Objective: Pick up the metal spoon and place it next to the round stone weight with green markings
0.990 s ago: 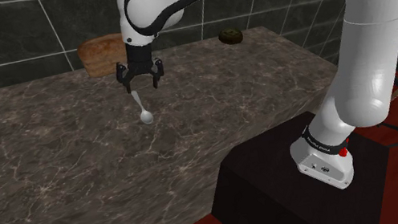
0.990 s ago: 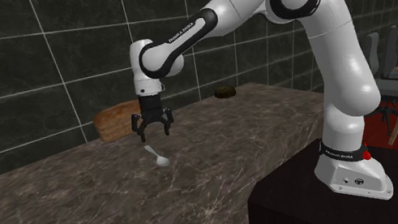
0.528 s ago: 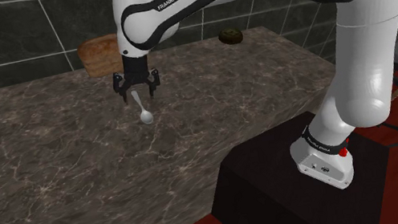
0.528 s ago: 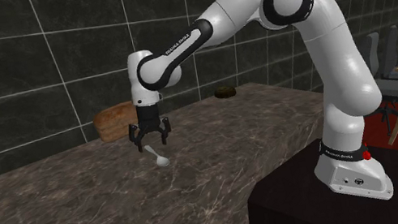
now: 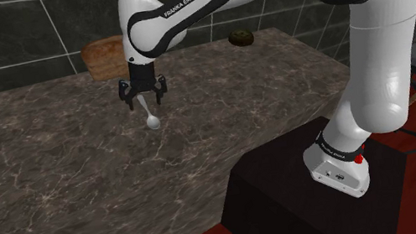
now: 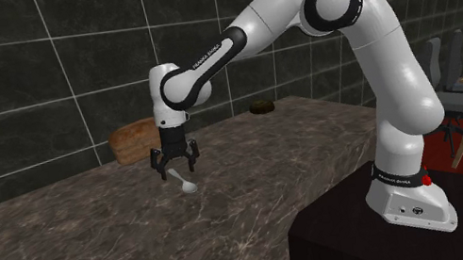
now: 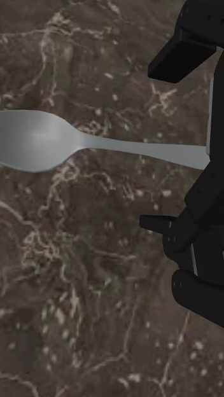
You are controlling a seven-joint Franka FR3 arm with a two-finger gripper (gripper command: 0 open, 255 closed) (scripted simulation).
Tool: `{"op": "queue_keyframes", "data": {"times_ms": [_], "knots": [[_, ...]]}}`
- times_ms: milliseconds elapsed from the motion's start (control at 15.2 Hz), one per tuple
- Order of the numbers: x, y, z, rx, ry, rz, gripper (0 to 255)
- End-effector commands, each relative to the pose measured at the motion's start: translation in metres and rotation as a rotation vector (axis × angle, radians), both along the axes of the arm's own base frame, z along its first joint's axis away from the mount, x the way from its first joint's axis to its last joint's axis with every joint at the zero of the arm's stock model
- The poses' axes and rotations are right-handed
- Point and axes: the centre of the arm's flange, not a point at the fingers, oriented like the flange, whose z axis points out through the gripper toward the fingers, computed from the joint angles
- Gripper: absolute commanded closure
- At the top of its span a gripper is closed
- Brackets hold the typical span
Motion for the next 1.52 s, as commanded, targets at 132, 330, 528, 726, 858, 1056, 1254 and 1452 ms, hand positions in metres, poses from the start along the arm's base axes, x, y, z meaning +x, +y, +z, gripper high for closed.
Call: {"op": "queue_keyframes", "data": {"times_ms": [132,330,528,726,858,1056,1254,1452], "knots": [[0.0,0.0,0.0,0.0,0.0,0.0,255],[0.0,-0.001,-0.001,0.0,0.0,0.0,255],[0.001,-0.001,-0.001,0.0,0.0,0.0,255],[0.0,0.0,0.005,0.0,0.0,0.0,255],[0.0,0.0,0.016,0.0,0.0,0.0,255],[0.0,0.0,0.032,0.0,0.0,0.0,255],[0.0,0.0,0.048,0.0,0.0,0.0,255],[0.0,0.0,0.063,0.0,0.0,0.0,255]]}}
